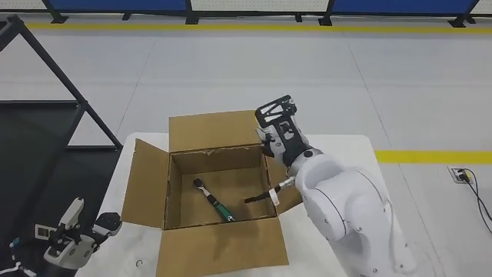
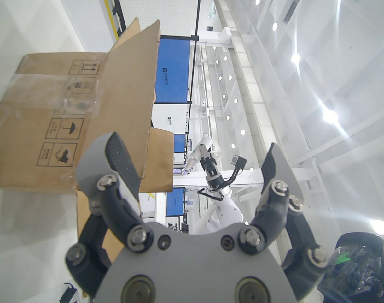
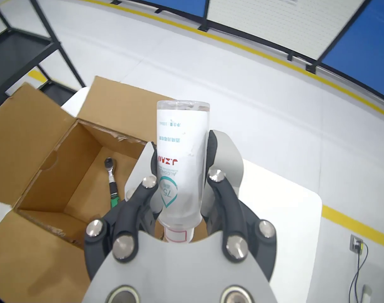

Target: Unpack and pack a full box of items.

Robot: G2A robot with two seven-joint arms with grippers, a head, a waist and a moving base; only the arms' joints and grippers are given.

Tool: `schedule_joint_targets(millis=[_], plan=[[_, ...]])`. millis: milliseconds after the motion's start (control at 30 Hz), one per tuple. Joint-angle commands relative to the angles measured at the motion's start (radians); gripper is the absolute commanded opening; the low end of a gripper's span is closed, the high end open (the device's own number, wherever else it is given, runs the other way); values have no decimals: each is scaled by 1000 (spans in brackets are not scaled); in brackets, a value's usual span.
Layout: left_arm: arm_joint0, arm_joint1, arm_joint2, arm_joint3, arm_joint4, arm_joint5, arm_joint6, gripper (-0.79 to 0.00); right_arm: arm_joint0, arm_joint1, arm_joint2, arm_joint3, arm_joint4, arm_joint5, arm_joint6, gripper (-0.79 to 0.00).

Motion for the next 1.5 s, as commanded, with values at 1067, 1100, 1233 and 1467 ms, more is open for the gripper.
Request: schedule_joint_targets(millis=[1067,1100,1233,1467], plan=[[0,0,0,0,0,0,0,0,242,-107,-306,546,202,-95,28,-785],[0,0,0,0,0,0,0,0,252,-113,-315,574,211,-100,25,-785],[0,0,0,0,0,0,0,0,299,-140,-359,697,253,-132,19,-785],[0,0,0,0,0,0,0,0,376,-207,-444,944,325,-182,-26,-785]])
